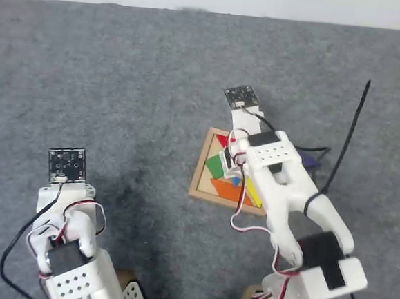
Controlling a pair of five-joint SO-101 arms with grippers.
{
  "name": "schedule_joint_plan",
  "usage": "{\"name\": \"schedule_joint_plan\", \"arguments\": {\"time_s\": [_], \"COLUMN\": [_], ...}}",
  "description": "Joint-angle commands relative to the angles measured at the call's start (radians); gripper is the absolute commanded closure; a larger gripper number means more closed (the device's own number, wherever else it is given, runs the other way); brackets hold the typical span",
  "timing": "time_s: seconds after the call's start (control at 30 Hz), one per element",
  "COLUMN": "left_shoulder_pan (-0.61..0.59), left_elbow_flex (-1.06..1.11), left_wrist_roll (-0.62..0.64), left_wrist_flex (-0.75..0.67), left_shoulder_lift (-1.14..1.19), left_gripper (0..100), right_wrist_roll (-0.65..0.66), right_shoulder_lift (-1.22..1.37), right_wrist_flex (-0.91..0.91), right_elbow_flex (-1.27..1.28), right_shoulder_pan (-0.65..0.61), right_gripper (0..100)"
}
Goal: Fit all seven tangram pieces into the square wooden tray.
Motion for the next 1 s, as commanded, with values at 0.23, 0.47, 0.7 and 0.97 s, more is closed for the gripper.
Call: {"name": "schedule_joint_plan", "arguments": {"time_s": [0.23, 0.47, 0.7, 0.97], "left_shoulder_pan": [0.005, 0.005, 0.005, 0.005], "left_elbow_flex": [-0.008, -0.008, -0.008, -0.008], "left_wrist_roll": [-0.014, -0.014, -0.014, -0.014], "left_wrist_flex": [0.008, 0.008, 0.008, 0.008], "left_shoulder_lift": [-0.014, -0.014, -0.014, -0.014], "left_gripper": [98, 98, 98, 98], "right_wrist_roll": [-0.051, -0.075, -0.08, -0.107], "right_shoulder_lift": [0.058, 0.196, 0.263, 0.027], "right_wrist_flex": [0.015, 0.024, 0.084, 0.131], "right_elbow_flex": [-0.181, -0.308, -0.42, -0.41], "right_shoulder_pan": [-0.048, -0.084, -0.076, -0.073], "right_gripper": [99.0, 99.0, 99.0, 99.0]}}
